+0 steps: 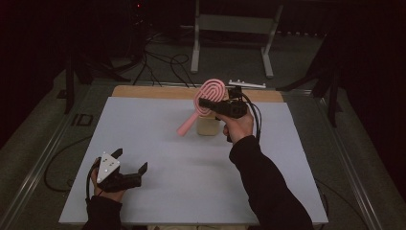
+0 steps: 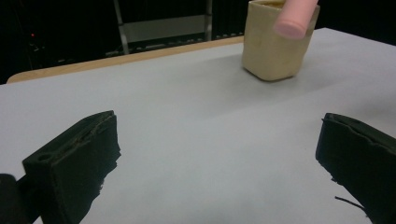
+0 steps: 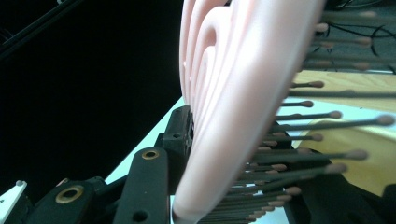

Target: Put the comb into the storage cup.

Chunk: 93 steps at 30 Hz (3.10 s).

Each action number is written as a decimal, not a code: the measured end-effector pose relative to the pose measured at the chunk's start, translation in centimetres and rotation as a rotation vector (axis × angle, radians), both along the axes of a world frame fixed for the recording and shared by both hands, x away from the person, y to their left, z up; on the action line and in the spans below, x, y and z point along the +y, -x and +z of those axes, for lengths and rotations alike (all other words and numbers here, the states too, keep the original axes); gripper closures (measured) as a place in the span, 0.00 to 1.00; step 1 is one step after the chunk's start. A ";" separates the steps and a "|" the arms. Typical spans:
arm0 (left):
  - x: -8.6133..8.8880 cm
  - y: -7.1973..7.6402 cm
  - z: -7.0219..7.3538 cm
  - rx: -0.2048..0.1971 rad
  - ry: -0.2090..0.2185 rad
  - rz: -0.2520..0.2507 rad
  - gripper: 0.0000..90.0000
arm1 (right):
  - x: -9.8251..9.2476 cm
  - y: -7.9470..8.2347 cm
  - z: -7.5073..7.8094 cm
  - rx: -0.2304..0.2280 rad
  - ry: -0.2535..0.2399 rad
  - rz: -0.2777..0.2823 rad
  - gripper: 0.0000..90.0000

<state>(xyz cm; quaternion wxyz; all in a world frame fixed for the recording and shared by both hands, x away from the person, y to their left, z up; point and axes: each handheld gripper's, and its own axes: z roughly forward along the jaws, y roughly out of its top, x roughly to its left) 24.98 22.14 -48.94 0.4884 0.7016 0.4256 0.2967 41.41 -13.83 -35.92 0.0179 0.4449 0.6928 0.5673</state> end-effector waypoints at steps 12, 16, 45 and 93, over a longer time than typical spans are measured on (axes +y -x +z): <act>0.1 0.1 0.0 -0.005 0.004 0.005 0.00 | -0.2 -1.3 0.7 0.001 0.007 -0.020 0.71; 0.1 0.1 0.0 -0.003 0.005 0.004 0.00 | -0.2 -1.6 1.0 -0.003 0.021 -0.029 0.71; 0.1 0.1 -0.1 0.001 0.004 0.007 0.00 | -1.7 -3.5 2.3 -0.004 0.023 -0.098 0.71; -0.1 -0.2 -0.3 0.007 0.006 -0.003 0.00 | -3.6 -4.7 3.8 -0.048 0.155 -0.210 0.71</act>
